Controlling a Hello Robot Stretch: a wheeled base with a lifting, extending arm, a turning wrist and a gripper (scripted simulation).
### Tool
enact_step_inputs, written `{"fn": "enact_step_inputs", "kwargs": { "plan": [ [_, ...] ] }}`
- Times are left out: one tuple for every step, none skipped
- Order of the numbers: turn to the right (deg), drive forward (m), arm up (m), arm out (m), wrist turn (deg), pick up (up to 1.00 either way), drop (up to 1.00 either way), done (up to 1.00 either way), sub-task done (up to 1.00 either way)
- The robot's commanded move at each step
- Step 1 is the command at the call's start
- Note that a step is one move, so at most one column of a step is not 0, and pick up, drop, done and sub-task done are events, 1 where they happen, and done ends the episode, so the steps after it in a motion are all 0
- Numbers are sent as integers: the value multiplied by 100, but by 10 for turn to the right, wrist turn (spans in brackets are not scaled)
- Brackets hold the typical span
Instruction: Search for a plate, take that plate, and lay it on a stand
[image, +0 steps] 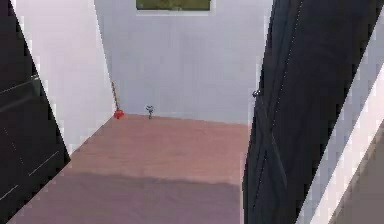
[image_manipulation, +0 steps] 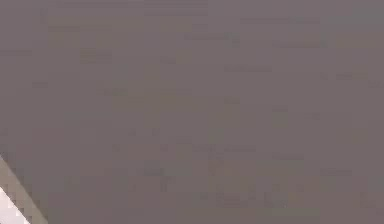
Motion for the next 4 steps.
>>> {"fn": "enact_step_inputs", "kwargs": {
  "plan": [
    [-450,0,0,0,0,0,0,0,0],
    [-90,0,0,0,0,0,0,0,0],
    [0,10,0,0,0,0,0,0,0],
    [-450,0,0,0,0,0,0,0,0]
  ]
}}
